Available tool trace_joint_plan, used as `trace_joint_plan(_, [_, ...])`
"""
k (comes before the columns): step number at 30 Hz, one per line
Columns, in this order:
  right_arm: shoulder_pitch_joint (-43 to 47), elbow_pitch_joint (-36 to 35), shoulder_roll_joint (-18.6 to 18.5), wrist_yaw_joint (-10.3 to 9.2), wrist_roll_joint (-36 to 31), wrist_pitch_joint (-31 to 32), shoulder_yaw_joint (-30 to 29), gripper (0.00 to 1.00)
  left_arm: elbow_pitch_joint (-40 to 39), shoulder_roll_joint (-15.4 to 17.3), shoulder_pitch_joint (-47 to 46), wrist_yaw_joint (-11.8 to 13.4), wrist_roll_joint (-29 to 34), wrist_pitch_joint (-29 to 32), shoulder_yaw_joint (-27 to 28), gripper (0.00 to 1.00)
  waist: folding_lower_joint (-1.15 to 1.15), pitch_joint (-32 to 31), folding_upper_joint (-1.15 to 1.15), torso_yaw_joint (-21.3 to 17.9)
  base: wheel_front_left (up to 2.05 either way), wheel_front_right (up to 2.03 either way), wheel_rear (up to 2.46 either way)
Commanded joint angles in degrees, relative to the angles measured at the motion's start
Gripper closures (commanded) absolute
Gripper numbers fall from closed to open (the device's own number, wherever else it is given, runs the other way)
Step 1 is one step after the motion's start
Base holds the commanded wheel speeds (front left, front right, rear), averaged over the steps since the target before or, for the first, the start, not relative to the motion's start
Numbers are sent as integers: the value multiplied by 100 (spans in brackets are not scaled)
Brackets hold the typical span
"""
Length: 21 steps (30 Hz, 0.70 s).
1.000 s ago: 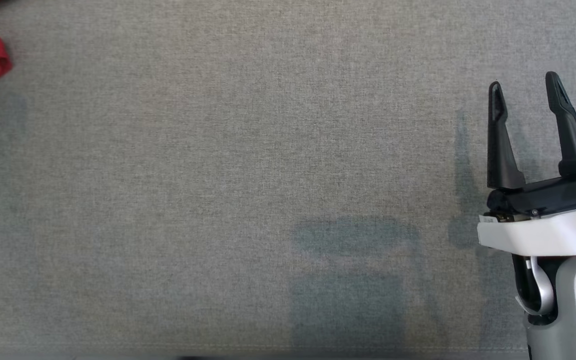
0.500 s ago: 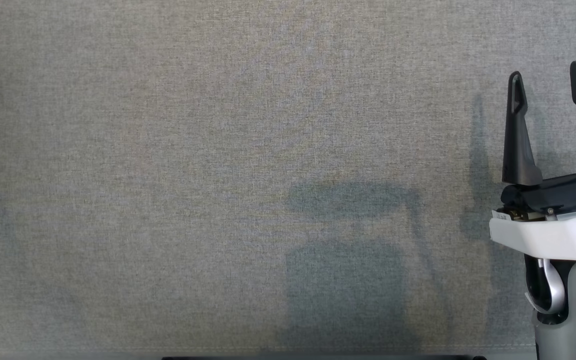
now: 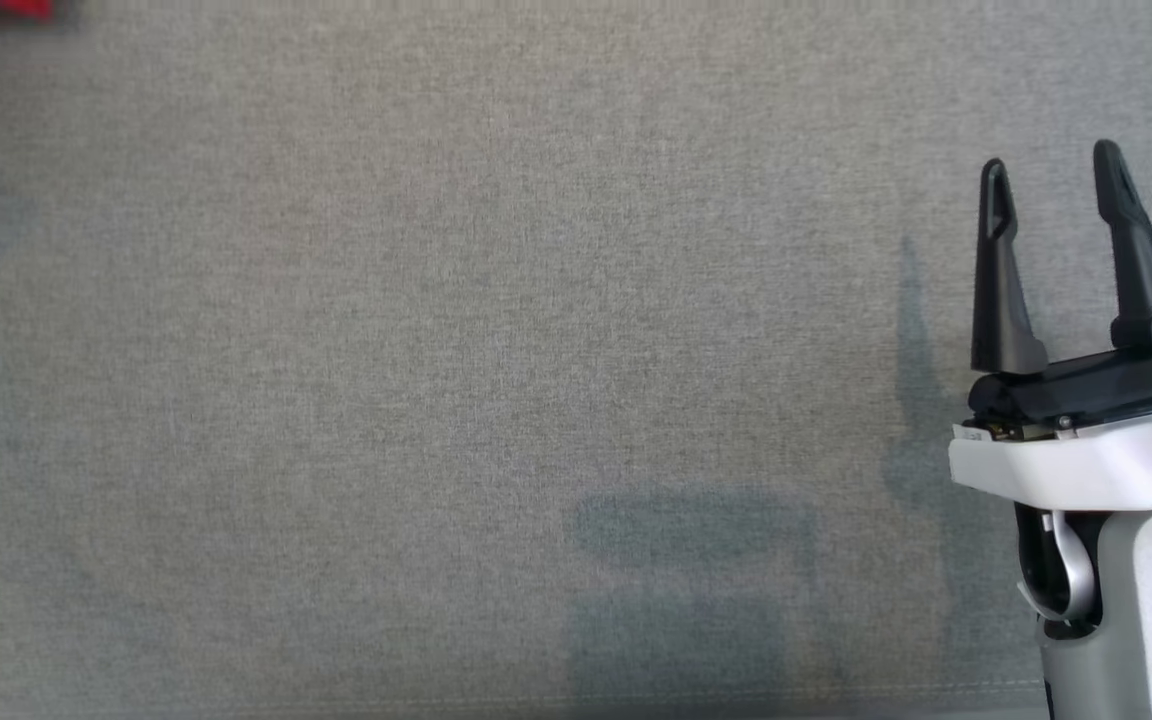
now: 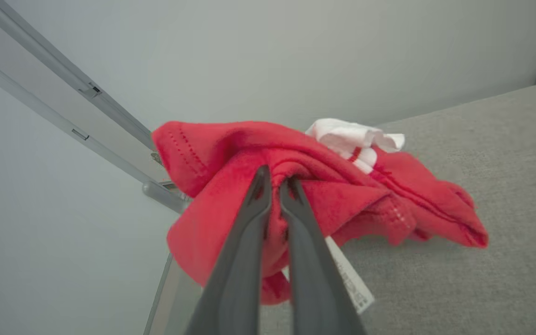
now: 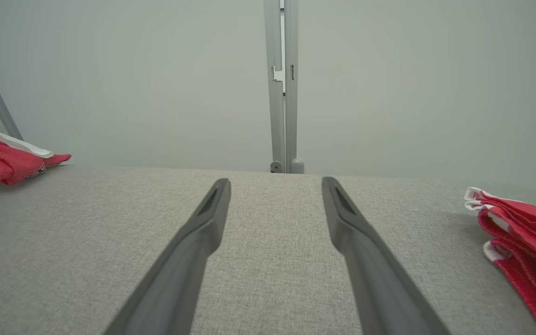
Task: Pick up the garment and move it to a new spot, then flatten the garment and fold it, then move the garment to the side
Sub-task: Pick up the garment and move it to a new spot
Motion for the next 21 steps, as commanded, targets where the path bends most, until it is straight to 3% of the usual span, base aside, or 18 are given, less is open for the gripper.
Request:
trace_joint_plan(1, [-19, 36, -8, -4, 41, -50, 11, 0, -34, 32, -68, -7, 50, -34, -32, 100, 0, -336, 35, -155, 0, 0, 0])
trace_joint_plan(11, [64, 729, -8, -4, 491, -327, 171, 0, -835, -99, -601, -88, 358, -77, -719, 100, 0, -1383, 35, -637, 0, 0, 0])
trace_joint_plan(21, [194, 983, -9, -5, 786, -386, 182, 0, -2121, -444, -557, -94, -71, 358, -1486, 100, 0, -1936, 35, -1087, 0, 0, 0])
